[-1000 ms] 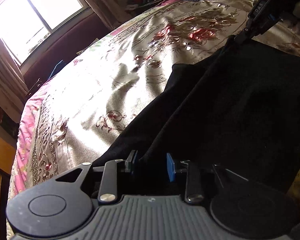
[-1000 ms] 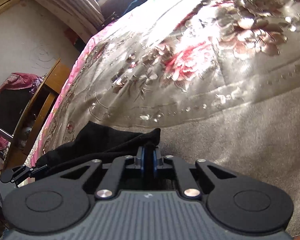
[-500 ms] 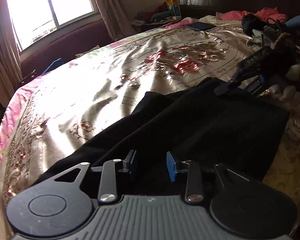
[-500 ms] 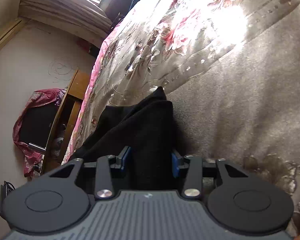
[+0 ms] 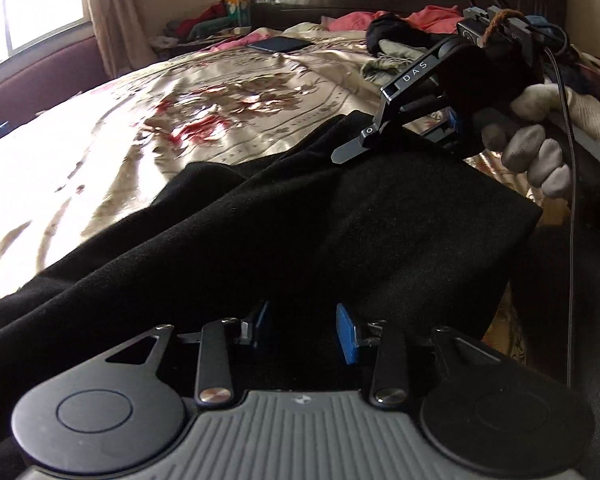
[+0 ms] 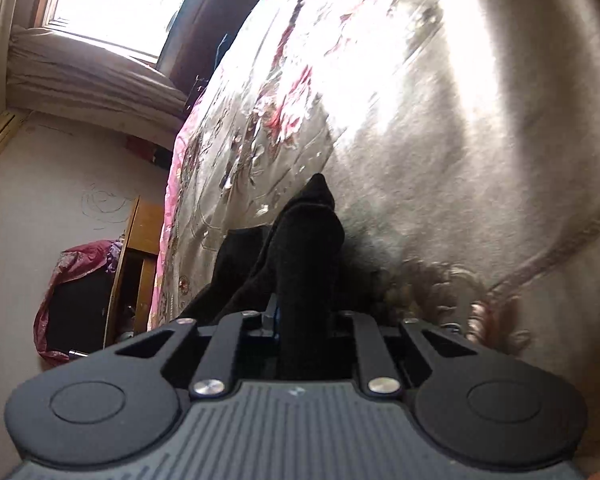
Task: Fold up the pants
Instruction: 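Fold the lifted pants over onto the stack with the right tool, then open the right tool to release the folded pants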
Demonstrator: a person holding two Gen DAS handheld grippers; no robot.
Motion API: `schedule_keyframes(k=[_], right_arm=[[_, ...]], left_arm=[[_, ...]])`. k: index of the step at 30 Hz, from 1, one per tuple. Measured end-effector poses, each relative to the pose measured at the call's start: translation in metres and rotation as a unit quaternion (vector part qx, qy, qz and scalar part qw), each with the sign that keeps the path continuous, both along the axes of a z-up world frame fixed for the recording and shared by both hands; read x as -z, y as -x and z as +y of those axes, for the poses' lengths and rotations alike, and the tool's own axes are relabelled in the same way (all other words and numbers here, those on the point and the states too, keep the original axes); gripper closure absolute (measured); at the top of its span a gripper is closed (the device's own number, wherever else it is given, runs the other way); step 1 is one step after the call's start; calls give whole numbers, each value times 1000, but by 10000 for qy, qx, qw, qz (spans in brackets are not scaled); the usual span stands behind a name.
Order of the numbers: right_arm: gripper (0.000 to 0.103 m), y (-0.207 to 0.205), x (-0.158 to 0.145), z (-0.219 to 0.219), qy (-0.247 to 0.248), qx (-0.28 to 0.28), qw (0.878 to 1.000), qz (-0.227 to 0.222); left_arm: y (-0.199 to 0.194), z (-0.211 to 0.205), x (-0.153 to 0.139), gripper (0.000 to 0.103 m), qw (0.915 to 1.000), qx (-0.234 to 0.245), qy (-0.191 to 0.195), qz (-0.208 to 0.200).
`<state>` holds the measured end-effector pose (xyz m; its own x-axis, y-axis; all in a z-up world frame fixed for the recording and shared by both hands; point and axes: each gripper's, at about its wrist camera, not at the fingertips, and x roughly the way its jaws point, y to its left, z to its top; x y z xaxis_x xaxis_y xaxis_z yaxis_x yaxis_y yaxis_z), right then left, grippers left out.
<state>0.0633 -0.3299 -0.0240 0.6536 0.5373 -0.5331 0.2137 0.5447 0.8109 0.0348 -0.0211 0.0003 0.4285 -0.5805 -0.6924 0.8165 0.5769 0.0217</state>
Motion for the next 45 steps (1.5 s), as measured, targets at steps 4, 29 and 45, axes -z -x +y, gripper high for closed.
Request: schedule_keyframes(k=[4,29,45], right_arm=[[88,13,-38,-3,714,109,9974,66],[77,-40,-104,303,2719,-1626,9481,-289],[53,-32,-117,293,3124,-3006,8852,-1685]], left_arm=[[-10,16,-8,52,9988,-444,-29,-199],[24,178,-27,43,9508,-2919,932,464],[52,203,-28,42,9327,-3069,1449,1221]])
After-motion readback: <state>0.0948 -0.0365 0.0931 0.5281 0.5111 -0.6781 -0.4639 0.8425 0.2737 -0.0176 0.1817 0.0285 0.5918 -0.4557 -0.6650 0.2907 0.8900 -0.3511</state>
